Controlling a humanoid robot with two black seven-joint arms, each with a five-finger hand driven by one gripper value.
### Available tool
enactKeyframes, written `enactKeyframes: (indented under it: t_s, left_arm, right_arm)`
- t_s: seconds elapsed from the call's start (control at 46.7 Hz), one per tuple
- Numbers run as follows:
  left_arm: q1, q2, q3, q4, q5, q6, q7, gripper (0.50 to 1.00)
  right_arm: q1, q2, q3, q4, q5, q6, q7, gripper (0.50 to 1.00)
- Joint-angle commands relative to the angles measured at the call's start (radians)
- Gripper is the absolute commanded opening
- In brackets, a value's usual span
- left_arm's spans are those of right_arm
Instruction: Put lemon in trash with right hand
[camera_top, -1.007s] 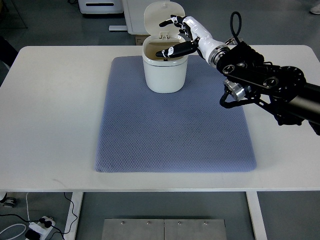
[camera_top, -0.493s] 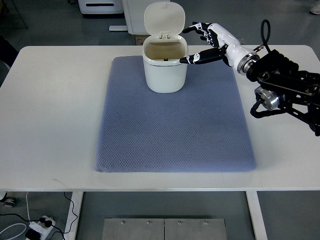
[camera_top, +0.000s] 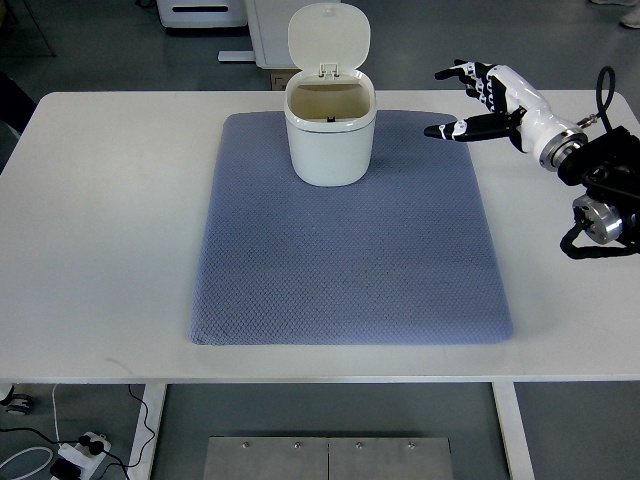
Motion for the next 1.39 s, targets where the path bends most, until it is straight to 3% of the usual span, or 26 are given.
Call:
enactKeyframes:
  t_s: [0.0, 0.364, 0.6, 0.729, 0.879, 1.007, 1.157, 1.243, 1.371]
  left_arm:
    - [0.0, 0.0, 0.0, 0.0, 0.0, 0.0, 0.0, 1.0]
    - [0.0, 0.0, 0.0, 0.0, 0.0, 0.0, 0.0, 1.0]
    - [0.0, 0.0, 0.0, 0.0, 0.0, 0.0, 0.0, 1.0]
    - [0.0, 0.0, 0.0, 0.0, 0.0, 0.0, 0.0, 1.0]
    - [0.0, 0.0, 0.0, 0.0, 0.001, 0.0, 0.0, 1.0]
    - [0.0, 0.0, 0.0, 0.0, 0.0, 0.0, 0.0, 1.0]
    - [0.0, 0.0, 0.0, 0.0, 0.0, 0.0, 0.0, 1.0]
    - [0.0, 0.0, 0.0, 0.0, 0.0, 0.0, 0.0, 1.0]
    - [0.0, 0.0, 0.0, 0.0, 0.0, 0.0, 0.0, 1.0]
  right_arm:
    - [-0.049, -0.009, 0.05, 0.0, 0.0, 0.0, 0.003, 1.0]
    - [-0.236, 0.003, 0.251, -0.054, 0.0, 0.0, 0.023, 1.0]
    - [-0.265, 0.027, 0.268, -0.12, 0.001, 0.0, 0.025, 1.0]
    - [-0.29, 0.07, 0.318, -0.126, 0.003, 0.002, 0.036, 1.0]
    - [-0.343, 0.153, 0.42, -0.164, 0.003, 0.003, 0.115, 1.0]
    - [-0.343, 0.222, 0.444, -0.209, 0.006, 0.006, 0.117, 1.0]
    - [-0.34, 0.259, 0.472, -0.268, 0.136, 0.066, 0.099, 1.0]
    - [-0.337, 0.259, 0.498, -0.31, 0.204, 0.142, 0.045, 1.0]
    - [-0.336, 0.262, 0.558, -0.353, 0.232, 0.182, -0.041, 1.0]
